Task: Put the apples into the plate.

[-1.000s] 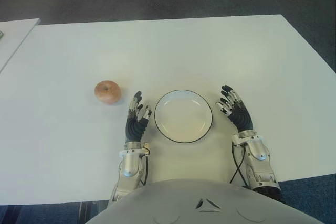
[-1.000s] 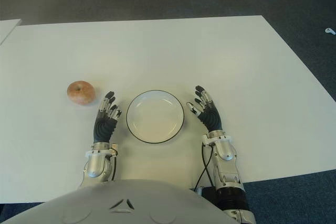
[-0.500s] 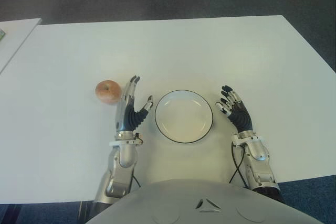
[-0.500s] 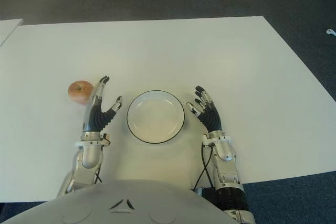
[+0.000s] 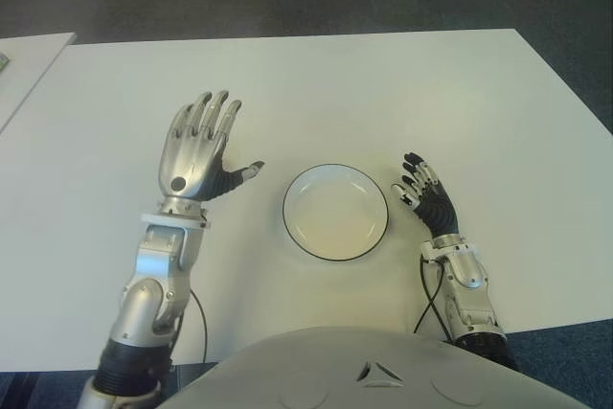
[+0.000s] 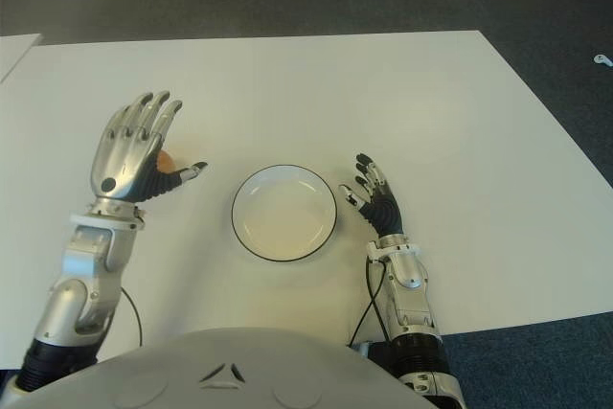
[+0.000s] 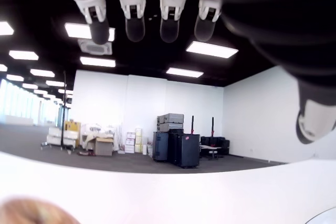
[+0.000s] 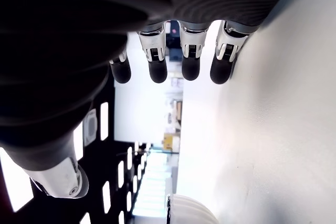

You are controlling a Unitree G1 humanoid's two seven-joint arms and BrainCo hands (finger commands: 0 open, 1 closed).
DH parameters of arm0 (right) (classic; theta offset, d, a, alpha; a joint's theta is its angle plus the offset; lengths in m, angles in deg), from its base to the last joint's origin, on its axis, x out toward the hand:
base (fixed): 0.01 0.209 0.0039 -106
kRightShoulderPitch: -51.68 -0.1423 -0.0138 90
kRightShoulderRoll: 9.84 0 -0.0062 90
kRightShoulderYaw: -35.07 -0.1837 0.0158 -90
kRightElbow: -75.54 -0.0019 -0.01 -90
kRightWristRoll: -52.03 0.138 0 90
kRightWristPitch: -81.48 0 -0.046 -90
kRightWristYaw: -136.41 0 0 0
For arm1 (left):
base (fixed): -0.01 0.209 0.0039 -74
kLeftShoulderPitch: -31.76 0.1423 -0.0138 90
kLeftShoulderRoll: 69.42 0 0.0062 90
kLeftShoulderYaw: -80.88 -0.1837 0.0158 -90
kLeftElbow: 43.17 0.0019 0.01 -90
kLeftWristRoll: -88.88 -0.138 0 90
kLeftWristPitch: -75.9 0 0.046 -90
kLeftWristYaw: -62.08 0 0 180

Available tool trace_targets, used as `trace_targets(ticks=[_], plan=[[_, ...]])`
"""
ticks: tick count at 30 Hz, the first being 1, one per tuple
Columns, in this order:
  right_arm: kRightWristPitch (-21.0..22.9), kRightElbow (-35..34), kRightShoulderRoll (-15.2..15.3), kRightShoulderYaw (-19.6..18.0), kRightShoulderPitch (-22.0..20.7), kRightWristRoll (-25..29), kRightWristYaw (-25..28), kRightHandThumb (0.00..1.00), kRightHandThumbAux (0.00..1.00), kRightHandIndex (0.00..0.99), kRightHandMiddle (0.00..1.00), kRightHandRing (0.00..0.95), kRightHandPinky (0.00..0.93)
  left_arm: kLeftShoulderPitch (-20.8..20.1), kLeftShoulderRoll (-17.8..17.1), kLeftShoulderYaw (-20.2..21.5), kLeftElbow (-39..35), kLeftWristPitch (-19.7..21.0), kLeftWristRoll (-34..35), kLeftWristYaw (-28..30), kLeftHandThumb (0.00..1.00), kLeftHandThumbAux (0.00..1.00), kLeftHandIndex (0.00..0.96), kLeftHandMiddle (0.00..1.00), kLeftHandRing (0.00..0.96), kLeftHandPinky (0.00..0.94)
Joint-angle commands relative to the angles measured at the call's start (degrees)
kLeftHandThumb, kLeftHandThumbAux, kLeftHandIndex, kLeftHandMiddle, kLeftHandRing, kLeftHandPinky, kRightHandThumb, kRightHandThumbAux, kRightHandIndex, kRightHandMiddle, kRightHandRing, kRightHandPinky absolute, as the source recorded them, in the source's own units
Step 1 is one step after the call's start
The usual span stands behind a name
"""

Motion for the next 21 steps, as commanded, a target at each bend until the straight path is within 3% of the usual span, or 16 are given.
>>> trace_targets(ticks=[1,10,14,21], plan=[[1.87,4.73,-0.58,0.17,1.19,-0.18,0.43,0.105,0.685,0.000,0.000,0.000,0.000,-2.56,-4.97,0.97,-0.55,-0.86,-1.14,6.30,0.292,0.394,0.091,0.001,0.000,0.003],[1.69,6.40,-0.79,0.09,0.39,-0.15,0.30,0.097,0.697,0.000,0.000,0.000,0.000,-6.18,-10.30,1.54,1.74,-2.42,0.79,12.13,0.299,0.363,0.094,0.006,0.000,0.000],[1.21,7.41,-0.93,0.15,0.04,-0.32,0.21,0.095,0.692,0.000,0.000,0.000,0.000,-9.46,-13.51,0.89,7.84,-3.92,1.57,13.51,0.295,0.352,0.087,0.002,0.000,0.000],[0.68,7.87,-0.99,0.13,0.01,-0.23,0.29,0.099,0.682,0.000,0.000,0.000,0.000,-11.09,-15.78,0.01,11.94,-4.82,2.89,13.94,0.282,0.339,0.087,0.004,0.000,0.000]])
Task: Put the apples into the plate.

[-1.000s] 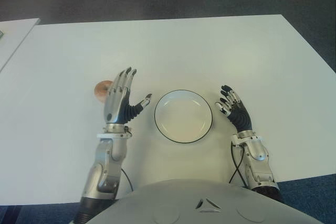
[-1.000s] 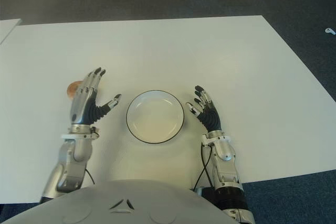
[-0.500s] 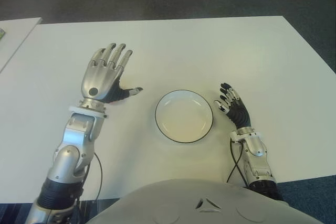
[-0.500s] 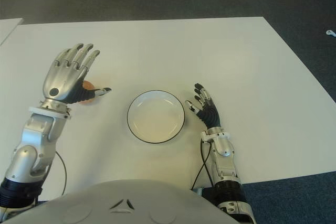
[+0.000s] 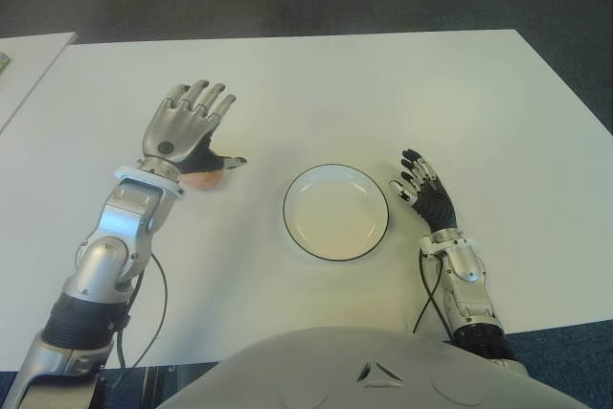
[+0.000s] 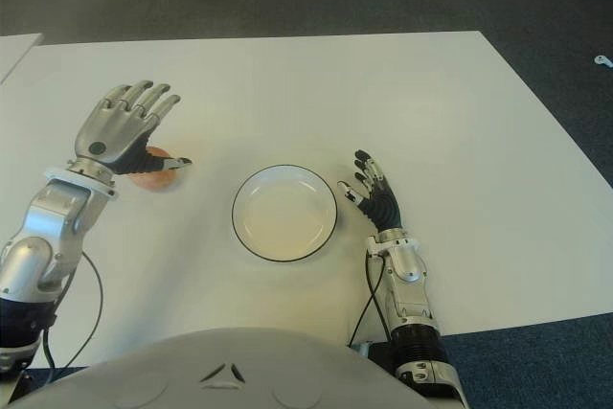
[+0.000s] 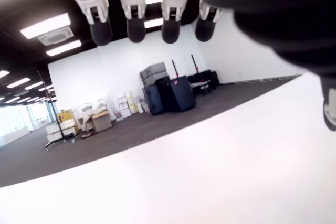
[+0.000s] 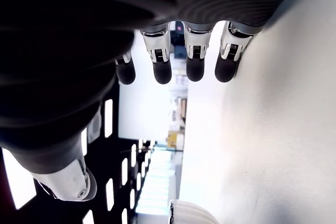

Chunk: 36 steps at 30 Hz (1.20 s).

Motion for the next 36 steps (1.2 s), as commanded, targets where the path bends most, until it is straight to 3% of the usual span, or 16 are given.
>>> trace_targets(ticks=[1,36], plan=[[2.62,4.62,-0.87,0.25,2.56,-0.35,0.03,0.100,0.681,0.000,0.000,0.000,0.000,-0.73,-1.45,-1.22,3.38,-1.05,1.94,1.65,0.282,0.339,0.087,0.005,0.000,0.000],[3.69,6.14,0.20,-0.32,2.07,-1.75,-1.35,0.109,0.670,0.000,0.000,0.000,0.000,-0.70,-3.29,-5.55,18.42,-1.06,9.58,-0.36,0.275,0.347,0.101,0.019,0.000,0.028]])
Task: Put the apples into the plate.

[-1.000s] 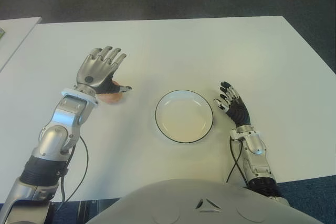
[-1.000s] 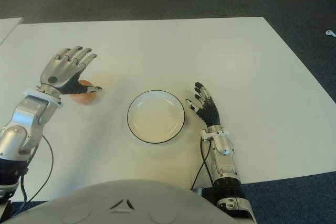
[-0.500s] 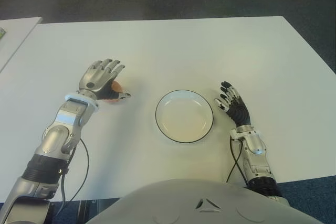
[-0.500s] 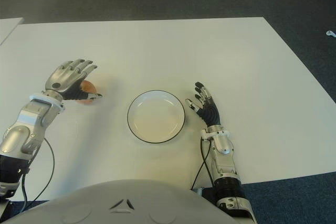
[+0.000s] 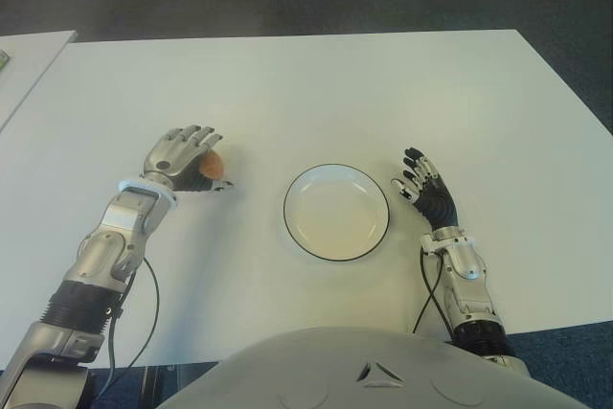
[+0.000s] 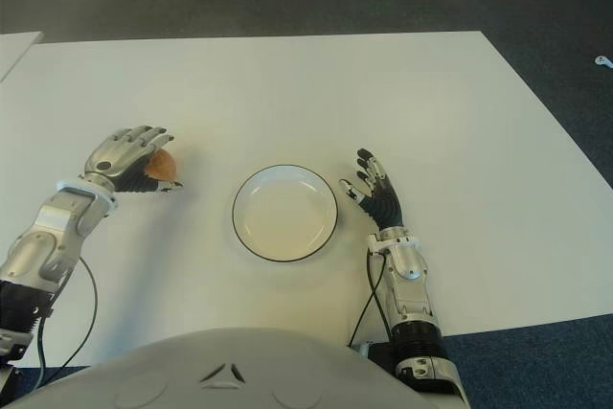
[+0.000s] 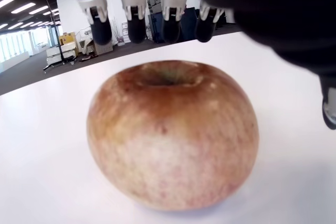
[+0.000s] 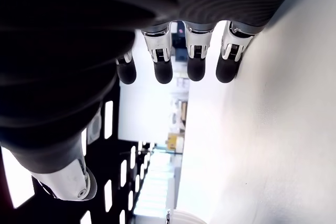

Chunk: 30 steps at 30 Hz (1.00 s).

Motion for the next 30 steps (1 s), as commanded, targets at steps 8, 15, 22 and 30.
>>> trace_targets(ticks=[8,15,22,30], plan=[[4.31,5.53,0.01,0.07,2.75,-0.85,-0.08,0.091,0.669,0.000,0.000,0.000,0.000,0.02,-0.46,-2.50,4.66,-0.16,0.71,-3.24,0.260,0.344,0.091,0.015,0.000,0.031],[4.54,5.91,0.13,-0.25,2.46,-0.58,0.11,0.092,0.673,0.000,0.000,0.000,0.000,-0.27,-0.55,-3.78,5.41,0.80,0.24,-3.94,0.255,0.348,0.081,0.013,0.000,0.024],[4.83,6.43,0.35,-0.56,2.18,-0.22,0.41,0.097,0.690,0.000,0.000,0.000,0.000,-1.03,-0.38,-5.03,6.91,1.67,-0.25,-4.81,0.262,0.366,0.073,0.005,0.000,0.016],[4.16,7.01,0.37,-1.10,2.14,-0.02,0.52,0.099,0.698,0.000,0.000,0.000,0.000,-2.81,-0.23,-6.79,10.49,1.90,-0.74,-6.96,0.257,0.372,0.070,0.002,0.000,0.013]])
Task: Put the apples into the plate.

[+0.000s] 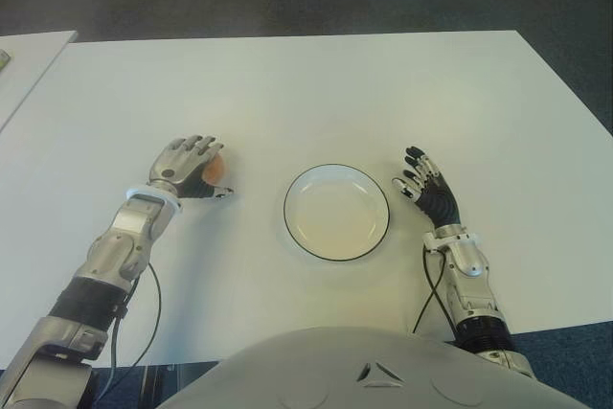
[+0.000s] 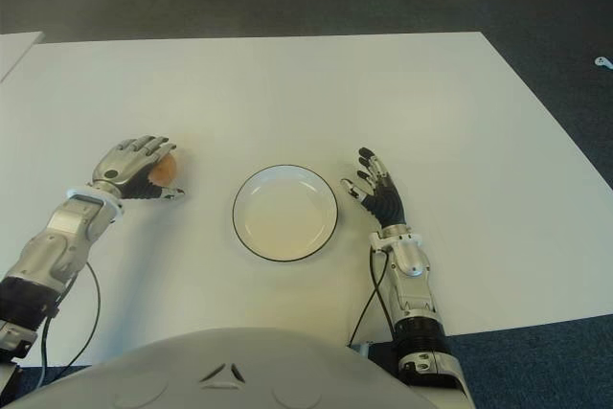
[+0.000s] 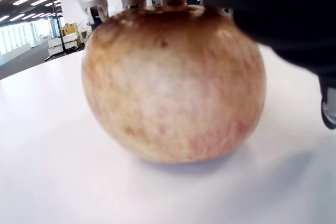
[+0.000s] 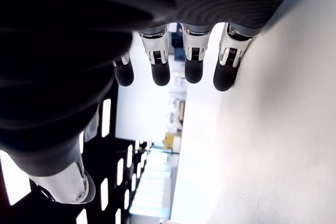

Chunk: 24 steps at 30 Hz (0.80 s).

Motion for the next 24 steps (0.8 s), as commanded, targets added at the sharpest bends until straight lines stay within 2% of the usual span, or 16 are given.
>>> trace_targets(ticks=[1,15,18,24], plan=[[4.18,5.11,-0.60,-0.03,3.54,0.12,0.29,0.100,0.699,0.000,0.000,0.000,0.000,-1.00,-0.02,-1.85,3.40,0.53,-0.67,-1.53,0.258,0.376,0.070,0.002,0.000,0.013],[4.37,5.44,-0.43,-0.82,3.56,0.98,0.45,0.110,0.691,0.000,0.000,0.000,0.000,-3.40,0.64,-4.87,9.74,1.01,-0.46,-6.85,0.261,0.392,0.075,0.008,0.000,0.029],[4.30,5.79,-0.25,-0.98,3.47,1.25,0.76,0.112,0.690,0.000,0.000,0.000,0.000,-5.08,1.25,-5.79,14.36,0.48,-0.19,-9.55,0.267,0.399,0.077,0.009,0.000,0.027],[4.06,6.05,-0.12,-1.24,3.48,1.47,1.25,0.110,0.695,0.000,0.000,0.000,0.000,-6.05,1.43,-6.76,16.50,0.95,0.23,-11.94,0.281,0.417,0.079,0.008,0.000,0.026]])
